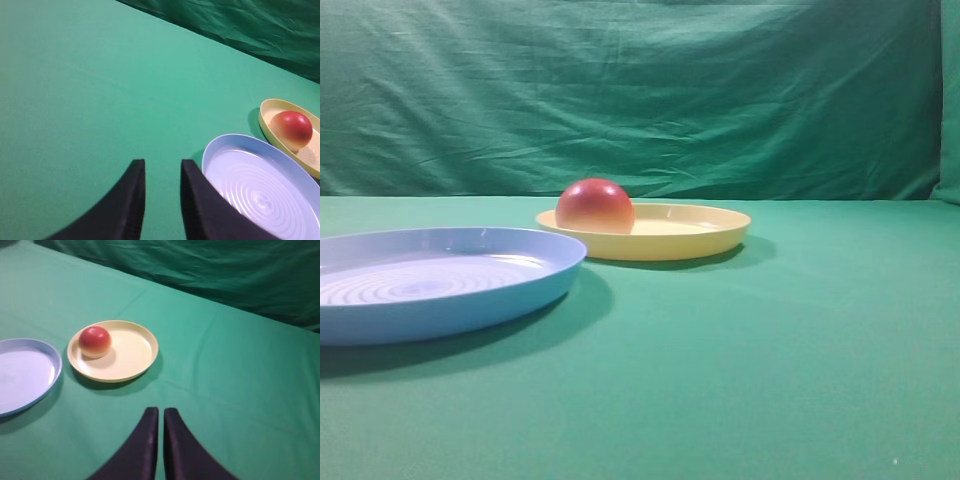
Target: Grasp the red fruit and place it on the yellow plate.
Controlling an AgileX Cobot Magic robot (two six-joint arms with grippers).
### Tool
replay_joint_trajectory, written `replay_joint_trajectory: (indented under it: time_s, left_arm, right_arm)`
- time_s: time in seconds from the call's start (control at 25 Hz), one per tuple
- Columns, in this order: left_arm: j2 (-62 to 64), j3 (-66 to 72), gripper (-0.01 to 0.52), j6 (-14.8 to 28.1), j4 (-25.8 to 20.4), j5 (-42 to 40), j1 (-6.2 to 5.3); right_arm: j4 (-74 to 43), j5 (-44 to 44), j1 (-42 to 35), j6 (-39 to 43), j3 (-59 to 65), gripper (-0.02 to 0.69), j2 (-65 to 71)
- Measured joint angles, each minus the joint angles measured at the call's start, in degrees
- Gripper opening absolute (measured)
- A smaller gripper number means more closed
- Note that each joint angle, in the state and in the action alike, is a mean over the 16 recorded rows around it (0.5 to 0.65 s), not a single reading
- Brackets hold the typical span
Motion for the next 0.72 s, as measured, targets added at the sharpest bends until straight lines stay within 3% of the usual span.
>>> replay_joint_trajectory:
  time_s: [0.72]
  left_arm:
    - [0.00,0.00,0.157,0.00,0.00,0.00,0.00]
  right_arm:
    - [4.47,-14.43,-19.79,-0.53,27.17,0.000,-17.98]
